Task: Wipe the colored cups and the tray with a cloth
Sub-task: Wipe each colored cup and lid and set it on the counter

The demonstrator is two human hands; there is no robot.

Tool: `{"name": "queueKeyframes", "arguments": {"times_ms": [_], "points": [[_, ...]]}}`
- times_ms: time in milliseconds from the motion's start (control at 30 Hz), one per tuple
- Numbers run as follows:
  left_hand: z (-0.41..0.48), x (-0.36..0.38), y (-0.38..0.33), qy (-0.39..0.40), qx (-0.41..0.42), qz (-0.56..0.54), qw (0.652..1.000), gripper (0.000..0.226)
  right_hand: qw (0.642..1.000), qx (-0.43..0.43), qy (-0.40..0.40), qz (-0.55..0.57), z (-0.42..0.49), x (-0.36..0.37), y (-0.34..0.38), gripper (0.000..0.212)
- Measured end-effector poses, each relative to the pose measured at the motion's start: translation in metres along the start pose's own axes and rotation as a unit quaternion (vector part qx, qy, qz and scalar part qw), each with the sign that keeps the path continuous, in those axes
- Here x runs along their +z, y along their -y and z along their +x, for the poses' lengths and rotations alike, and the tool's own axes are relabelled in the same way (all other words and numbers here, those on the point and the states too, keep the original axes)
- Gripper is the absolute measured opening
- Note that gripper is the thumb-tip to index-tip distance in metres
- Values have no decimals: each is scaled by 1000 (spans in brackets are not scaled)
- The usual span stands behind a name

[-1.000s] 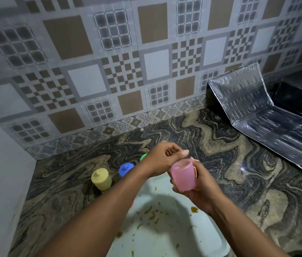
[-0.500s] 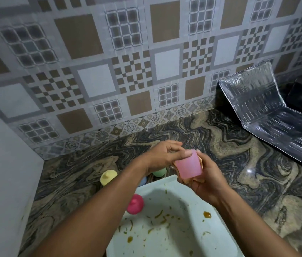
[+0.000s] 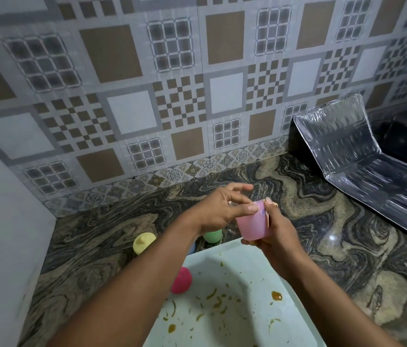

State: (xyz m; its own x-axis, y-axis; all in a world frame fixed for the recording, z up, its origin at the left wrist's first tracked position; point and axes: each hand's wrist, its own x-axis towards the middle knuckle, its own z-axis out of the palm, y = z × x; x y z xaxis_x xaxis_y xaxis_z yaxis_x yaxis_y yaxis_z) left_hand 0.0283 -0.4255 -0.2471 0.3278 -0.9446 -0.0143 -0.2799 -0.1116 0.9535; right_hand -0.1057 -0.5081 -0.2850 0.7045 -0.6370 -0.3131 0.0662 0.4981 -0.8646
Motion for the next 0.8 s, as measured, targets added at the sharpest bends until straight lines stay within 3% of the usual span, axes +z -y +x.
{"name": "queueKeyframes", "arguments": {"times_ms": [100, 133, 200, 300, 367, 467, 533, 600, 700, 800], "points": [[-6, -4, 8, 20, 2, -44, 999, 13, 975, 178, 91, 92, -6, -2, 6, 48], [-8, -4, 10, 23, -14, -57, 998, 15, 969, 202, 99, 103, -7, -3, 3, 50], [-10, -3, 12, 6, -31, -61, 998, 18, 978, 165, 95, 86, -5, -5, 0, 51], [-5, -2, 4, -22, -38, 1, 999, 21, 1000, 7, 19, -24, 1, -4, -1, 51], [-1, -3, 4, -12, -13, 35, 999, 14, 999, -20, -1, -49, 3, -2, -1, 52], [-3, -4, 7, 13, 13, -11, 1000, 10, 982, 155, 76, 80, -1, -1, 3, 45], [-7, -3, 11, 1, 8, -41, 999, 12, 965, 217, 101, 111, -4, -2, 5, 46], [-9, -1, 12, -17, 0, -55, 998, 11, 970, 195, 99, 106, -1, -3, 6, 46], [-10, -6, 12, -34, -18, -33, 999, 9, 997, 68, 33, 21, 7, 0, 9, 48], [-10, -10, 11, -53, -30, 5, 998, 13, 997, -27, -24, -66, 14, 5, 13, 47]]}}
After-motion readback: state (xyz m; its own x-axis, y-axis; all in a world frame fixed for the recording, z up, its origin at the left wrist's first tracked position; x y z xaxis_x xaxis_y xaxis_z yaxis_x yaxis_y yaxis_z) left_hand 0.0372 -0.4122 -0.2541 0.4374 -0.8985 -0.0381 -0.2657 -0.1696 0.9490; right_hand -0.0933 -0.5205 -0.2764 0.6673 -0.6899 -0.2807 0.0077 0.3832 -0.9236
